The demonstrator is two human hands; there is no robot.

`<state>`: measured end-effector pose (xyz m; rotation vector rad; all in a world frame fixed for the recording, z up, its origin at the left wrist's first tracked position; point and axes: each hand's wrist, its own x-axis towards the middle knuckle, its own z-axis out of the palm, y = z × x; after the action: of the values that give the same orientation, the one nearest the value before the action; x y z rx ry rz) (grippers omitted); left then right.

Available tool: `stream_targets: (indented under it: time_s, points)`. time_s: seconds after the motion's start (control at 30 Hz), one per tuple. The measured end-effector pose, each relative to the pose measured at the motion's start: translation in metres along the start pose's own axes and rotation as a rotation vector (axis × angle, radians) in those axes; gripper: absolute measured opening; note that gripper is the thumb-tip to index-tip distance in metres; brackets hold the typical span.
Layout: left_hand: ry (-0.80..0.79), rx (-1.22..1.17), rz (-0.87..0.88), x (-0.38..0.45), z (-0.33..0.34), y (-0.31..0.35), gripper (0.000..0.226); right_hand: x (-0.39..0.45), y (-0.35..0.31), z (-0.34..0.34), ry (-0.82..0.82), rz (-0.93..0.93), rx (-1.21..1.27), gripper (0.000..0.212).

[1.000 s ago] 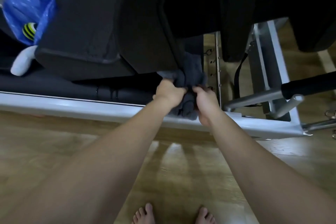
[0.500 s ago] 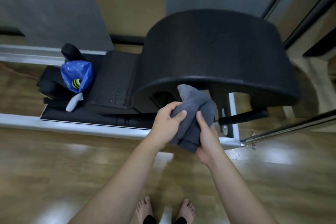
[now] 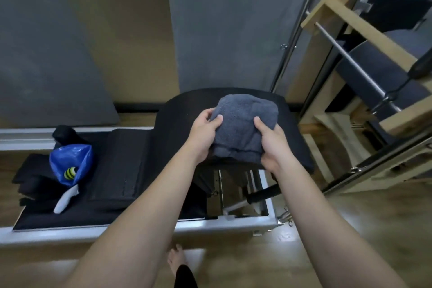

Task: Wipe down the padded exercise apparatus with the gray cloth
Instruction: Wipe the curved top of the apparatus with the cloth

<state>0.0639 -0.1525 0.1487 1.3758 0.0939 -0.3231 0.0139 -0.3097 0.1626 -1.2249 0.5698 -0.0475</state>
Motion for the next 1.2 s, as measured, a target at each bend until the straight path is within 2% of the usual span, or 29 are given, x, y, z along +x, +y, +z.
stream_targets:
  time_s: [0.07,0.17,0.23,0.3,0.33,0.37,0.43,0.5,0.57,0.63,0.7,0.8,0.87,0.97,1.07,1.2]
  points:
    - [-0.021,0.117,0.082,0.028,0.009,0.003,0.028,0.02,-0.008,0.003,0.119,-0.122,-0.121,0.034]
    - [-0.016,0.277,0.216,0.069,0.016,0.012,0.04,0.046,-0.017,0.005,0.278,-0.464,-0.382,0.037]
    - [-0.02,0.325,0.266,0.089,0.015,0.013,0.042,0.062,-0.013,-0.003,0.305,-0.687,-0.64,0.035]
    - [-0.027,0.297,0.297,0.107,0.011,0.011,0.039,0.079,0.003,-0.016,0.362,-0.815,-1.032,0.034]
    - [-0.032,0.277,0.3,0.115,0.009,0.009,0.037,0.085,0.015,-0.021,0.371,-0.805,-1.257,0.036]
    - [-0.052,0.271,0.293,0.123,0.007,0.006,0.037,0.088,0.028,-0.025,0.336,-0.713,-1.452,0.042]
    - [-0.137,0.315,0.278,0.131,0.003,-0.008,0.041,0.085,0.057,-0.027,0.155,-0.46,-1.692,0.053]
    - [-0.23,0.479,0.27,0.138,0.002,-0.026,0.048,0.084,0.08,-0.027,0.055,-0.381,-1.756,0.059]
    - [-0.297,0.783,0.265,0.145,0.001,-0.043,0.054,0.087,0.081,-0.023,0.098,-0.44,-1.754,0.059]
    - [-0.343,1.105,0.335,0.152,0.002,-0.057,0.057,0.097,0.072,-0.023,0.165,-0.511,-1.759,0.059]
    - [-0.34,1.279,0.428,0.158,0.006,-0.064,0.059,0.112,0.062,-0.027,0.189,-0.52,-1.786,0.071]
    - [-0.34,1.43,0.499,0.166,0.012,-0.07,0.061,0.134,0.052,-0.032,0.056,-0.458,-1.785,0.094]
    - [-0.375,1.407,0.467,0.171,0.01,-0.075,0.06,0.147,0.053,-0.035,-0.058,-0.422,-1.76,0.1]
    - [-0.349,1.317,0.505,0.181,0.004,-0.08,0.059,0.158,0.06,-0.034,-0.091,-0.423,-1.729,0.104]
    - [-0.261,1.2,0.565,0.188,0.01,-0.083,0.06,0.175,0.057,-0.039,-0.027,-0.452,-1.726,0.097]
    - [-0.1,0.981,0.46,0.19,0.02,-0.091,0.061,0.22,0.037,-0.049,0.102,-0.363,-1.715,0.09]
